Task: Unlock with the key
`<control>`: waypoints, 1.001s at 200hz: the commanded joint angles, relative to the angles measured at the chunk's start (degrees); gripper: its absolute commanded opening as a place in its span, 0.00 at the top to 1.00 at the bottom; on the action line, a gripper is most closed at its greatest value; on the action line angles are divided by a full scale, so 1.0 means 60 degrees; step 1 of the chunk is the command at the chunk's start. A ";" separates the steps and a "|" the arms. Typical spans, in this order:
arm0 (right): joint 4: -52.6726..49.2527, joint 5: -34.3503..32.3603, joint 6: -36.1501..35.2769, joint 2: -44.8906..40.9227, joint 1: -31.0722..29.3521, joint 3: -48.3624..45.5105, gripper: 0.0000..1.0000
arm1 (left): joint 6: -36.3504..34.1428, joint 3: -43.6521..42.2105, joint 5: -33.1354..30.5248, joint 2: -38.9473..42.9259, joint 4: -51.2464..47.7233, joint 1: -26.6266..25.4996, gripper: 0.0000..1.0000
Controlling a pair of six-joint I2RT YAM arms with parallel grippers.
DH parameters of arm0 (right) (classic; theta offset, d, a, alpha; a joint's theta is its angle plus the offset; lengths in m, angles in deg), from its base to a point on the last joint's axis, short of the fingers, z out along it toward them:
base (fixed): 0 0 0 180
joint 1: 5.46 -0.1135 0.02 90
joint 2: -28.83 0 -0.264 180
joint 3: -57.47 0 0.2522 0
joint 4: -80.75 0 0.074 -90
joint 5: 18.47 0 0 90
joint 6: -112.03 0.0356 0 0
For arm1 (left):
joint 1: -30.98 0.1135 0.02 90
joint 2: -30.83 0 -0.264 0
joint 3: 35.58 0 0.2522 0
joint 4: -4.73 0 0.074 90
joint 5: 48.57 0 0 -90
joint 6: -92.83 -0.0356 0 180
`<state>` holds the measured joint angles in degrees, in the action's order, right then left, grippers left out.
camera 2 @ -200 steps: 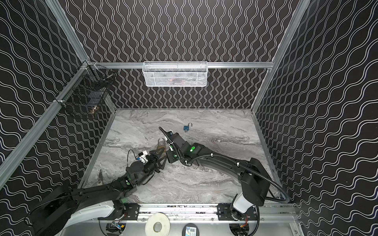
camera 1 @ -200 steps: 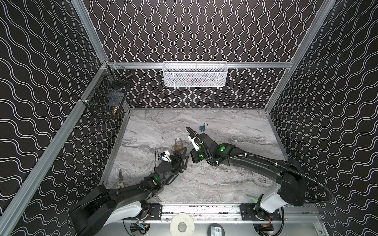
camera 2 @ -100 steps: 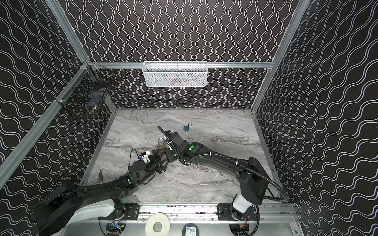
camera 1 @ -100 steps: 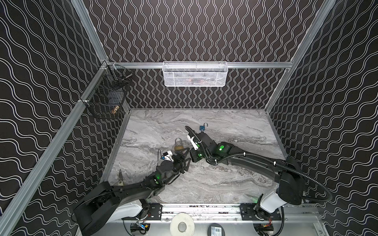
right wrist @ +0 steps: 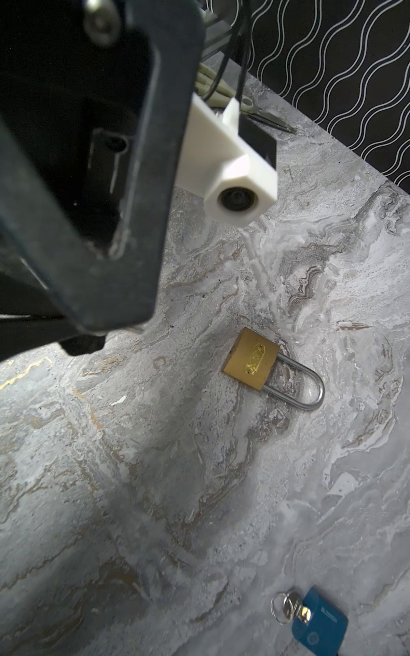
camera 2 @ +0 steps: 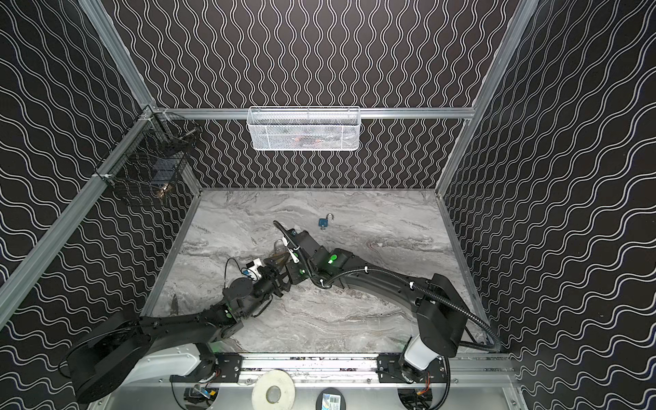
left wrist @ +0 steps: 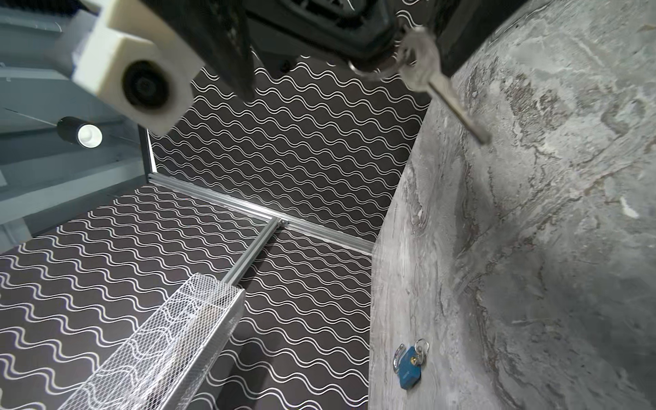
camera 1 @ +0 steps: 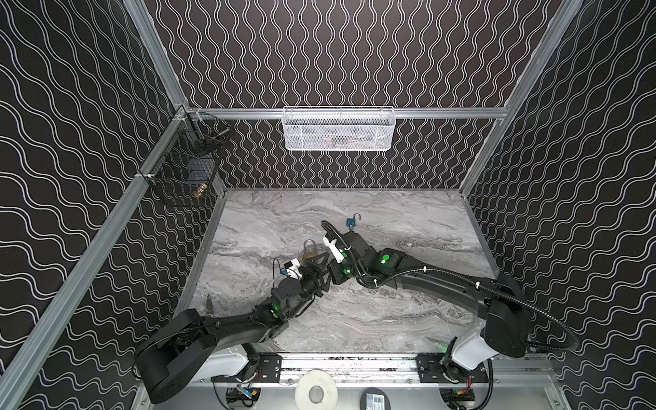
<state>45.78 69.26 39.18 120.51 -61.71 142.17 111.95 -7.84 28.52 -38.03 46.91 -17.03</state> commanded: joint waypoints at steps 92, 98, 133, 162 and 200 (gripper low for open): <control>0.0108 -0.0015 0.0087 -0.0408 -0.0029 -0.0250 1.00 | -0.0375 -0.0163 -0.0382 0.0566 -0.0531 0.0033 0.47; 0.0108 -0.0015 0.0087 -0.0427 -0.0029 -0.0251 1.00 | -0.0388 -0.0180 -0.0393 0.0537 -0.0447 0.0032 0.48; 0.0071 -0.0004 0.0043 -0.0441 -0.0029 -0.0207 1.00 | -0.0441 -0.0171 -0.0328 0.0234 -0.0040 0.0025 0.53; 0.0064 -0.0011 0.0028 -0.0491 -0.0029 -0.0177 1.00 | -0.0436 -0.0176 -0.0324 -0.0045 0.0347 0.0031 0.57; 0.0034 0.0003 0.0013 -0.0547 -0.0029 -0.0234 1.00 | -0.0467 -0.0220 -0.0383 -0.0176 0.0613 0.0047 0.64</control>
<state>45.82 69.26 39.16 117.78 -61.77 140.75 110.44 -8.98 26.64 -38.86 47.17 -16.96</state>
